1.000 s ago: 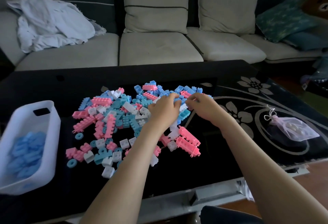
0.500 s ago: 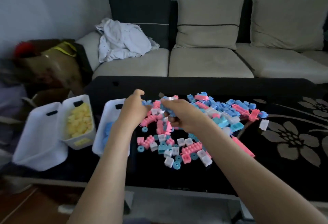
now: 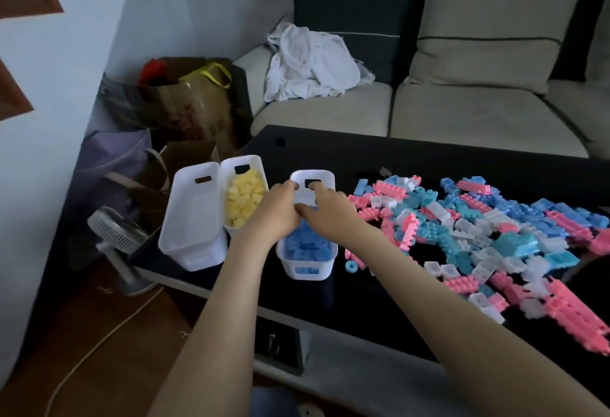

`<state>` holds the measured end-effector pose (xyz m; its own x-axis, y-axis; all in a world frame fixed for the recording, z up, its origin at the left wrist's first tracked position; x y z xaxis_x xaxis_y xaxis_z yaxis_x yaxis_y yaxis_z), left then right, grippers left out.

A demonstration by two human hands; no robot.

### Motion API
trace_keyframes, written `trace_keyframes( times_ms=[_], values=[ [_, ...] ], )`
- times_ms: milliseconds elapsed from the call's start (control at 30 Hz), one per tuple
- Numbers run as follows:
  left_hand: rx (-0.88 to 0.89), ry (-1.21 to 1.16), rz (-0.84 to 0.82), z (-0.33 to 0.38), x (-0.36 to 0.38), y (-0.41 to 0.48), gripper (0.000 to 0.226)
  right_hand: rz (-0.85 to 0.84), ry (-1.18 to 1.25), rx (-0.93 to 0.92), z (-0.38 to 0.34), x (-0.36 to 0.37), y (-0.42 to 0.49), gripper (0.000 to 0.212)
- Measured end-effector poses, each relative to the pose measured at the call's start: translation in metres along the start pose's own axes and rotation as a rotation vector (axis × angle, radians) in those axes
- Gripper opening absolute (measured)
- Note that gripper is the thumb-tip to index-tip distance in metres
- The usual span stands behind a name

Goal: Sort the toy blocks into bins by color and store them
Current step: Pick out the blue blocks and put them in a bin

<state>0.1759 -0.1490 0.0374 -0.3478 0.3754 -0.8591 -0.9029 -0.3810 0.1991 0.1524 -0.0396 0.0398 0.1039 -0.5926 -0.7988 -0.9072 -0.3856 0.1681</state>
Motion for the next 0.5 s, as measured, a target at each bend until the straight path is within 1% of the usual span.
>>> trace_keyframes(
  times_ms=[67, 133, 200, 267, 333, 433, 500],
  values=[
    [0.022, -0.029, 0.061, 0.01, 0.0, 0.001, 0.057, -0.015, -0.057, -0.042, 0.008, -0.006, -0.004, 0.057],
    [0.063, -0.054, 0.124, 0.028, 0.003, 0.002, 0.052, -0.013, -0.068, -0.073, 0.02, -0.018, -0.009, 0.056],
    [0.151, -0.092, 0.144, 0.054, 0.013, 0.0, 0.044, 0.033, -0.075, -0.076, 0.04, -0.035, -0.014, 0.052],
    [0.26, -0.129, 0.153, 0.083, 0.027, -0.005, 0.039, 0.093, -0.096, -0.036, 0.067, -0.056, -0.018, 0.047],
    [0.406, -0.136, 0.131, 0.118, 0.048, -0.015, 0.038, 0.14, -0.134, 0.052, 0.105, -0.081, -0.027, 0.044],
    [0.682, -0.086, 0.017, 0.166, 0.089, -0.039, 0.043, 0.222, -0.216, 0.243, 0.171, -0.12, -0.049, 0.038],
    [0.803, -0.052, -0.059, 0.189, 0.113, -0.052, 0.047, 0.294, -0.225, 0.371, 0.21, -0.141, -0.069, 0.035]
  ],
)
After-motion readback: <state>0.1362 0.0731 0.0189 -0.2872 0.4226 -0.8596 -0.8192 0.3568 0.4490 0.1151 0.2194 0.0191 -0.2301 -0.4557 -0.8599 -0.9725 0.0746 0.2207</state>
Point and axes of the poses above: each hand's wrist, its own y-axis towards the middle knuckle, its own x-axis out of the palm, z = x × y, the point moved 2 cm from there along y, towards the middle knuckle, and after that the axes turned 11 degrees about z, right-handed, at the moved point
